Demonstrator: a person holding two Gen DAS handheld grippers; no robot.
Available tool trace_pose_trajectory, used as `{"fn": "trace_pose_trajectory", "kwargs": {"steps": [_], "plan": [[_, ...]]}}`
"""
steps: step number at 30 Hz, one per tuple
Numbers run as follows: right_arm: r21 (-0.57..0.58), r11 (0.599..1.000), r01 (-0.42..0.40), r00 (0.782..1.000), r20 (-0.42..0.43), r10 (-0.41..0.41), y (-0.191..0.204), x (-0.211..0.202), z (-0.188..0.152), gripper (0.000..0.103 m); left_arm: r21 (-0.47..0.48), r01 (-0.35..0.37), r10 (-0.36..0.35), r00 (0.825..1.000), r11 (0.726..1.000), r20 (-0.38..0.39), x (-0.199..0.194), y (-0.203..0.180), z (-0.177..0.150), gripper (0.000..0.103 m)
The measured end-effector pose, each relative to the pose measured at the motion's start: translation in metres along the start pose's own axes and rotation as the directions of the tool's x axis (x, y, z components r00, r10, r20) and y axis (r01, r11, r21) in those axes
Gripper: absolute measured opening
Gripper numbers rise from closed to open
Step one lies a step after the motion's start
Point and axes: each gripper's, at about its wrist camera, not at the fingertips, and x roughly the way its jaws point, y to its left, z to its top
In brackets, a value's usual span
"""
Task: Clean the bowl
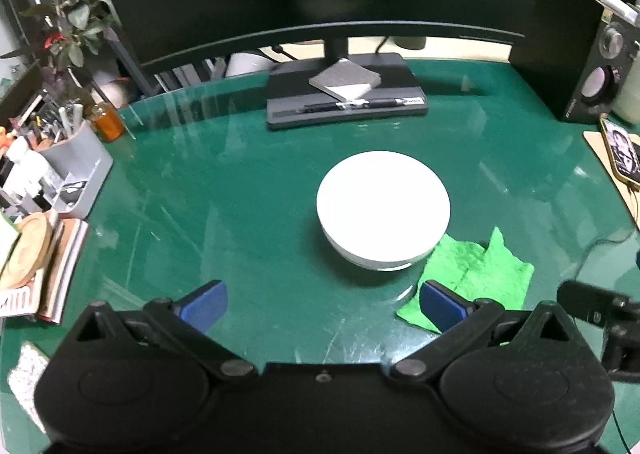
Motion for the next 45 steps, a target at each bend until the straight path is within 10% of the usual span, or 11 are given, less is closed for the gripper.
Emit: {"fn": "trace_pose_trajectory", "kwargs": {"steps": [3, 10, 23, 30, 37, 40, 42, 45], "plan": [[0.011, 1.0, 0.001, 1.0, -0.007, -0.001, -0.004, 0.007, -0.001, 0.101, 0.029, -0.024, 0.023, 0.999, 0.999, 0.034, 0.007, 0.002, 0.0, 0.103], [0.023, 1.0, 0.005, 0.998, -0.07, -0.003, -0.007, 0.044, -0.007, 0.061, -0.025, -0.023, 0.023, 1.0, 0.999, 0.018, 0.049, 0.016, 0.034, 0.1], [0.033, 0.999, -0.031, 0.998, -0.062, 0.033, 0.003, 0.027, 0.001, 0.094, -0.048, 0.059, -0.064, 0.993, 0.997, -0.101, 0.029, 0.018, 0.01, 0.102], [0.082, 0.996, -0.035, 0.992, -0.118, 0.045, 0.004, 0.026, -0.001, 0.094, -0.065, 0.094, -0.099, 0.992, 0.993, -0.076, 0.008, 0.015, -0.002, 0.102], [0.094, 0.994, -0.059, 0.997, 0.056, 0.054, -0.005, 0.004, 0.004, 0.097, -0.107, 0.066, -0.067, 0.998, 0.992, -0.006, 0.028, 0.022, 0.007, 0.103], [0.124, 0.989, -0.076, 0.992, 0.109, 0.062, -0.013, 0.001, 0.009, 0.097, -0.136, -0.181, 0.168, 0.981, 0.974, -0.1, 0.061, 0.035, 0.025, 0.102], [0.175, 0.979, -0.102, 0.987, 0.137, 0.078, -0.019, -0.003, 0.018, 0.097, -0.207, -0.192, 0.153, 0.97, 0.959, -0.191, 0.061, 0.041, 0.041, 0.102], [0.299, 0.951, -0.084, 0.981, 0.194, 0.026, -0.019, -0.009, 0.024, 0.101, -0.334, -0.048, 0.035, 0.998, 0.941, -0.046, 0.015, 0.029, 0.046, 0.103]]}}
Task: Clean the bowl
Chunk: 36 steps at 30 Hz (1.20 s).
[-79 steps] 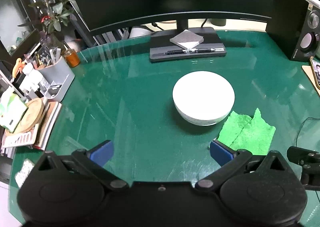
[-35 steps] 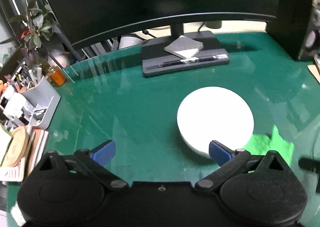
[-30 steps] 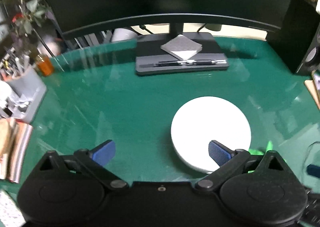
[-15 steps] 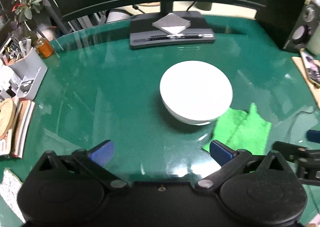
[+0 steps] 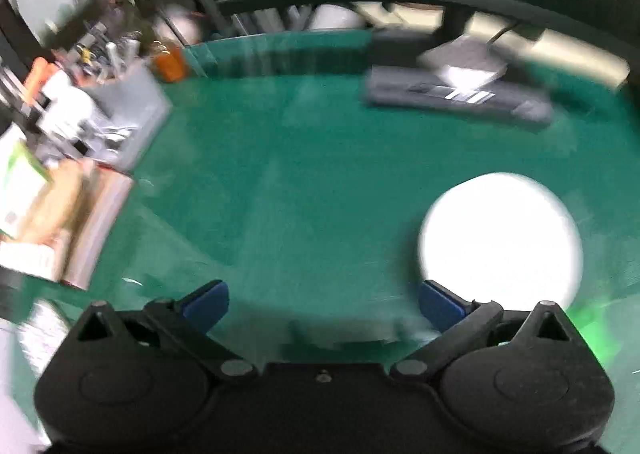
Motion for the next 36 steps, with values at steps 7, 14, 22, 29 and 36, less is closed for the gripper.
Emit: {"fn": "trace_pose_trajectory", "kwargs": {"steps": [7, 14, 22, 29, 36], "plan": [[0.331, 0.935, 0.13, 0.991, -0.076, -0.111, -0.006, 0.005, -0.015, 0.103, -0.146, 0.312, -0.294, 0.947, 0.939, 0.131, -0.071, -0.026, -0.007, 0.103], [0.621, 0.781, 0.066, 0.985, -0.166, 0.049, -0.052, 0.014, 0.002, 0.103, -0.199, 0.373, -0.316, 0.91, 0.906, 0.267, -0.104, -0.03, -0.019, 0.103], [0.52, 0.852, 0.064, 0.98, -0.194, 0.044, -0.041, 0.014, -0.007, 0.103, 0.052, 0.293, -0.28, 0.824, 0.955, 0.492, -0.133, -0.042, -0.002, 0.103], [-0.033, 0.997, 0.075, 0.996, -0.037, -0.076, -0.035, 0.024, -0.003, 0.103, 0.189, 0.166, -0.188, 0.976, 0.968, 0.108, -0.028, -0.031, -0.003, 0.103], [-0.196, 0.981, 0.016, 0.985, -0.168, -0.049, -0.032, 0.032, -0.038, 0.103, 0.195, -0.016, 0.023, 0.999, 0.981, -0.03, 0.024, -0.02, -0.027, 0.103]]}}
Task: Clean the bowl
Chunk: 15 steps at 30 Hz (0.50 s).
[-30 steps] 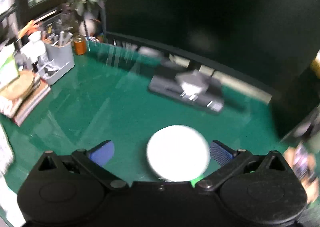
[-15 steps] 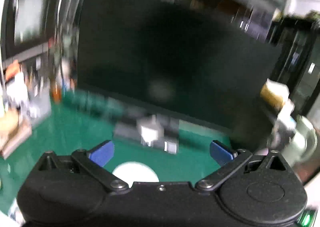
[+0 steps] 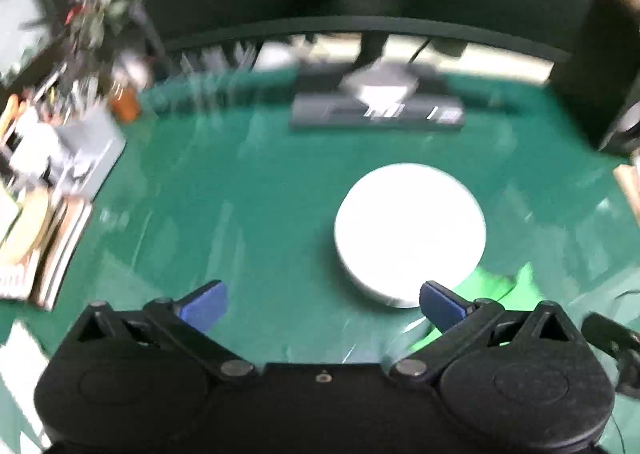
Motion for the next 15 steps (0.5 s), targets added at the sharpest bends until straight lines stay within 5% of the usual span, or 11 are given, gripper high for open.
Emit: {"fn": "trace_pose_trajectory", "kwargs": {"steps": [11, 15], "plan": [[-0.059, 0.998, -0.038, 0.998, -0.044, 0.035, 0.024, 0.008, -0.001, 0.101, 0.065, 0.019, -0.022, 0.999, 0.998, 0.043, -0.005, 0.0, -0.002, 0.103], [-0.069, 0.997, -0.034, 0.997, -0.066, 0.029, 0.027, 0.017, -0.001, 0.092, 0.074, 0.039, -0.042, 0.998, 0.997, 0.047, -0.001, 0.001, 0.003, 0.102]]}}
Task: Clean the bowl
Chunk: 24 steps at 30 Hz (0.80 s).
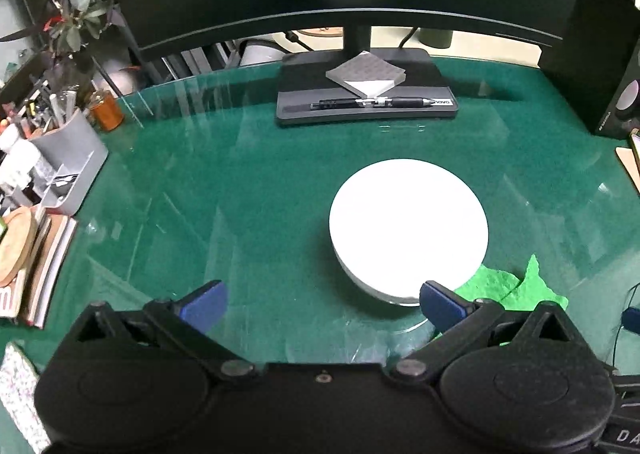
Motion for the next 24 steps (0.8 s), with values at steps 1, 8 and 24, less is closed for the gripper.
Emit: {"fn": "trace_pose_trajectory", "kwargs": {"steps": [1, 8, 24], "plan": [[-0.002, 1.0, -0.001, 1.0, -0.006, 0.001, 0.001, 0.002, 0.0, 0.089, 0.003, 0.001, -0.001, 1.0, 1.0, 0.01, 0.003, 0.002, 0.002, 0.102], [-0.005, 1.0, 0.007, 1.0, -0.022, -0.007, -0.001, 0.009, -0.002, 0.083, 0.017, 0.025, -0.025, 0.999, 1.0, -0.035, 0.037, 0.004, 0.023, 0.072], [-0.067, 0.998, 0.016, 0.999, -0.044, -0.019, -0.001, 0.038, 0.002, 0.078, 0.027, 0.116, -0.11, 0.978, 0.993, -0.179, 0.047, -0.002, 0.01, 0.023]]}}
